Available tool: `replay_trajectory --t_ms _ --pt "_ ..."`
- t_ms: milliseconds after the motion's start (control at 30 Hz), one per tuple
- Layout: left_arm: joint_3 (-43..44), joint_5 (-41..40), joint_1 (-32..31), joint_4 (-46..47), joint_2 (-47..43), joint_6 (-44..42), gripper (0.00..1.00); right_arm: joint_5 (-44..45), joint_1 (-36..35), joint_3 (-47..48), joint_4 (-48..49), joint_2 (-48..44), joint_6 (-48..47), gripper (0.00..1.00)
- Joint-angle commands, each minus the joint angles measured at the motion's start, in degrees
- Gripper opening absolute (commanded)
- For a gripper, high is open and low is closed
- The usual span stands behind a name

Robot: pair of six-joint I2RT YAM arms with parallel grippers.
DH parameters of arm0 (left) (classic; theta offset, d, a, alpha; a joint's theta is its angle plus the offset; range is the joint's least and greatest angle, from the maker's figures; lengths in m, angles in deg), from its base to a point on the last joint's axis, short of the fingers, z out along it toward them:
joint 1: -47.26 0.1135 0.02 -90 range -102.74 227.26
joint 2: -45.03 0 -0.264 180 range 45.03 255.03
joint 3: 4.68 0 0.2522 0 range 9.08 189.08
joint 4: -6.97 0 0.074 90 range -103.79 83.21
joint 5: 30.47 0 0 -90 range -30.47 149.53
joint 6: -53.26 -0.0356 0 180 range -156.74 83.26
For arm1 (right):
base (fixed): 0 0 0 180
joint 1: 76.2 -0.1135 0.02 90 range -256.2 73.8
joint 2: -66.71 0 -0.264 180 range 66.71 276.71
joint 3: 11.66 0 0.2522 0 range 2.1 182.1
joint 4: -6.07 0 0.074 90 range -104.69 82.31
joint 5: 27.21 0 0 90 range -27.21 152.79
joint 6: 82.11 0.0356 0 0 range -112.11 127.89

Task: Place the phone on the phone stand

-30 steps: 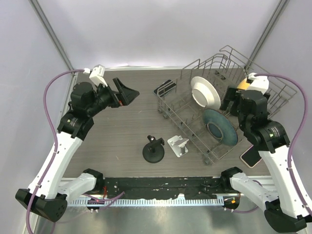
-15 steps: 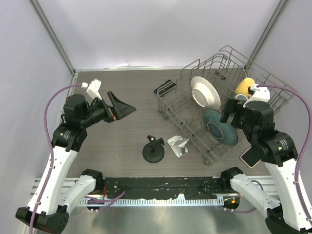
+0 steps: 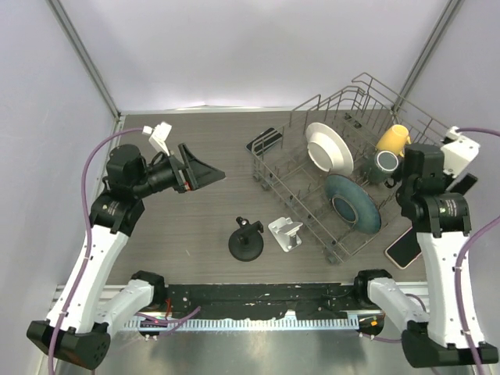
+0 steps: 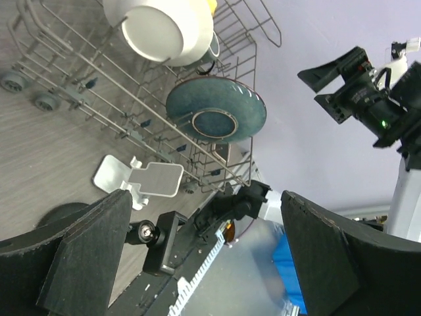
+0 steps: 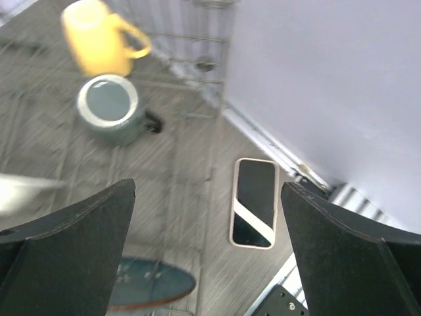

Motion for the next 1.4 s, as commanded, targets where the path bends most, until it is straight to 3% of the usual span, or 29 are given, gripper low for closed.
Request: replay_trajectory --t_ms 0,67,367,467,600,933,1167,1367 --pt "1.21 4.1 -1.84 2.85 0.54 -0.09 1.0 -0.82 16.6 0.86 2.12 3.68 0.06 0.98" --pt "2.88 3.13 -3.6 0.74 1.68 -1.58 1.0 -9.35 24.55 -1.86 5.96 4.47 -1.0 0.98" --pt "5.95 2.33 -11.6 -4.01 5.64 -4.67 1.0 -12.36 44.0 -14.52 13.98 8.78 1.81 0.98" --pt "6.75 2.16 -14.06 -5.85 6.34 -6.33 1.0 -13.68 45.59 -20.93 19.07 6.94 -0.12 0.98" --pt "7.98 0.84 -16.34 -8.06 6.87 -8.8 1.0 -23.06 45.85 -28.4 25.14 4.3 -3.55 0.97" --pt "7.54 1.72 -17.93 -9.12 6.44 -10.82 1.0 -32.05 47.08 -29.3 25.07 10.45 -2.68 0.98" --pt "6.31 2.68 -18.37 -7.44 5.29 -10.03 1.0 -28.54 47.52 -30.09 22.08 12.83 0.84 0.97" --pt "4.9 4.97 -18.46 -4.11 5.03 -7.48 1.0 -31.01 47.52 -30.97 23.31 15.98 0.05 0.96"
